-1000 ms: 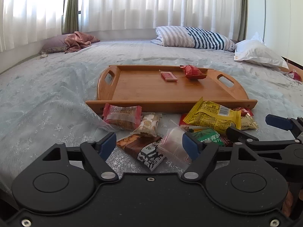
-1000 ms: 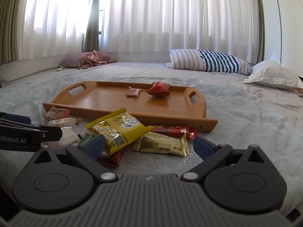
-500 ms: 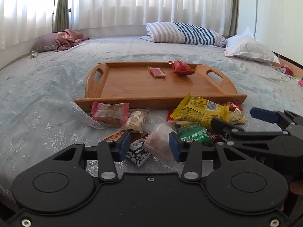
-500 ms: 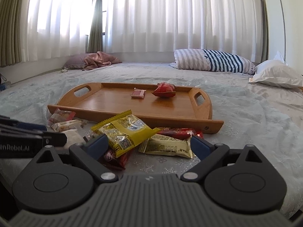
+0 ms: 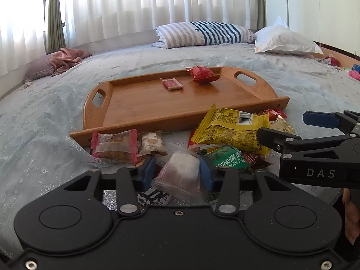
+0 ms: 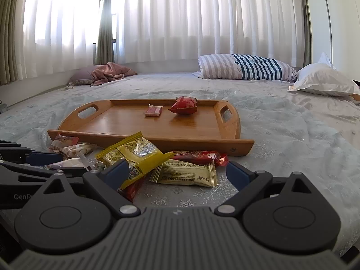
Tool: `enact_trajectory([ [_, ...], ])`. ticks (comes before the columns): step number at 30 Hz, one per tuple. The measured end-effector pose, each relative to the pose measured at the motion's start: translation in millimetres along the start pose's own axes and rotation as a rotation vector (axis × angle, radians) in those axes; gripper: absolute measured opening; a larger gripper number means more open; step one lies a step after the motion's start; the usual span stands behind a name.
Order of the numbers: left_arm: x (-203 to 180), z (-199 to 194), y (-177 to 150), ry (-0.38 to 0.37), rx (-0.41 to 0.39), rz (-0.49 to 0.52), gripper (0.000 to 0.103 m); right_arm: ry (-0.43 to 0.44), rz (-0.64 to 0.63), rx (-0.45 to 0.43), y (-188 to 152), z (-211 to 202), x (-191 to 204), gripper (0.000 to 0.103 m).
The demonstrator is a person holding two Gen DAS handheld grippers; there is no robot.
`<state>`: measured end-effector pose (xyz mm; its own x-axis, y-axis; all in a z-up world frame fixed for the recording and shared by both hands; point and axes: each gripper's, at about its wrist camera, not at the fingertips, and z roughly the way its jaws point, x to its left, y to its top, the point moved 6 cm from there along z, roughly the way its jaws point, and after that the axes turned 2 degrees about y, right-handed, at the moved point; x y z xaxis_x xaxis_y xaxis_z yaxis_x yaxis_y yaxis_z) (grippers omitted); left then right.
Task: Organize snacks
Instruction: 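Grasp the clear bag with the left tool while the right tool grasps the yellow snack bag, then carry the clear bag and yellow bag over the wooden tray with both tools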
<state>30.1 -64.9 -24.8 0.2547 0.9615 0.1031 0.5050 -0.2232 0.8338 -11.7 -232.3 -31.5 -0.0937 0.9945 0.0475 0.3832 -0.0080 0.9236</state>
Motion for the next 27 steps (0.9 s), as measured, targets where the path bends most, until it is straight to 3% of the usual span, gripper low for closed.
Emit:
enact_trajectory([
  [10,22.0,-13.6,14.7,-0.004,-0.006,-0.129,0.031,0.028,-0.064,0.041,7.3,20.7,13.5,0.103],
  [19,40.0,-19.2,25.2,0.015,-0.032,-0.179,0.031,0.045,-0.313,0.068,14.5,46.2,48.3,0.103],
  [23,45.4,-18.6,26.6,0.03,-0.043,-0.19,0.031,0.087,-0.313,0.095,18.3,55.5,51.0,0.103],
  [25,48.7,-17.8,26.7,0.032,-0.04,-0.203,0.031,0.123,-0.282,0.117,19.8,58.8,49.1,0.095],
  [27,51.2,-17.2,26.3,0.04,-0.041,-0.211,0.032,0.155,-0.236,0.142,20.0,60.9,46.9,0.078],
])
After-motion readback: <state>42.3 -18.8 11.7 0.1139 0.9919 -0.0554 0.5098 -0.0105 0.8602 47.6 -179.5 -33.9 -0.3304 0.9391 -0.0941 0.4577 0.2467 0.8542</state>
